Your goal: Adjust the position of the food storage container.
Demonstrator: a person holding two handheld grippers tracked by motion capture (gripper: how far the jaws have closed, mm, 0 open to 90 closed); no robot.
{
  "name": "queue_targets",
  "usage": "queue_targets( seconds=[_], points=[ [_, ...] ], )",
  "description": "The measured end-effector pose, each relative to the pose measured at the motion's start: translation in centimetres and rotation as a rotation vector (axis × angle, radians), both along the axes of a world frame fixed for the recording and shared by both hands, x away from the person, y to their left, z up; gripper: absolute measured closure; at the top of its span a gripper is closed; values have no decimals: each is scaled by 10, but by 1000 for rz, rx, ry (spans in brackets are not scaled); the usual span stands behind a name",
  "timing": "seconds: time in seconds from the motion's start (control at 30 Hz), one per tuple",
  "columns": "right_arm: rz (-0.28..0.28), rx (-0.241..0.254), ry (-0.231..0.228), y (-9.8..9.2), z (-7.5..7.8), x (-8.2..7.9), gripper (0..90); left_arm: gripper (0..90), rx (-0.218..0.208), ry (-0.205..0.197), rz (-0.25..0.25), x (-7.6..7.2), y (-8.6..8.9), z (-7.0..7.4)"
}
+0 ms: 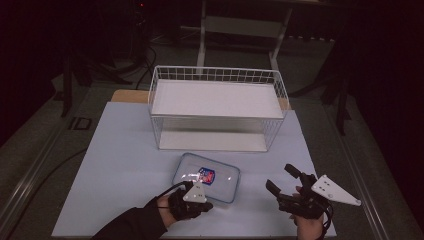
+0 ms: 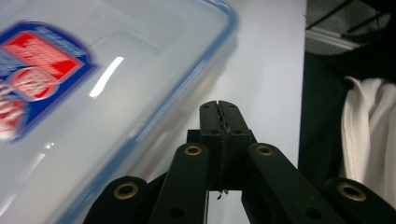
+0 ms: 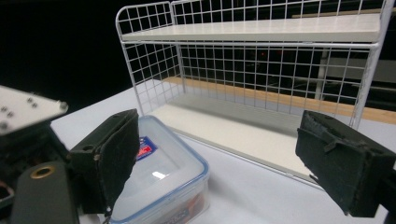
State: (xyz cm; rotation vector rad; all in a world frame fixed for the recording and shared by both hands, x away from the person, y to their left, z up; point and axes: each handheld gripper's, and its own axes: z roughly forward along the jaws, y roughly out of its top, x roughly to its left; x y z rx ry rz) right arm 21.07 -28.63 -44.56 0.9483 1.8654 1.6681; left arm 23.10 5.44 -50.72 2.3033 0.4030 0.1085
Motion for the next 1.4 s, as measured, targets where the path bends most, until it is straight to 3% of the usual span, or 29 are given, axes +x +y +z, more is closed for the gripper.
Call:
queue_targets(
  seconds=[0.47,0.7,1.0,1.2,1.4],
  points=[
    [18,-3,12,2,-1,1,136,896,8,2,-8,18,-26,-1],
    [19,-7,7,1,-1,0,136,896,-17,18,17,28,-38,-1],
    [31,-15,14,3,-2,1,136,896,3,17,13,36,-45,-2],
    [36,-15,18,4,-2,0,136,890,-45,46,8,35,-38,0],
    [40,-23,20,7,-2,-1,136,675,-95,6,35,23,-14,20]
  ],
)
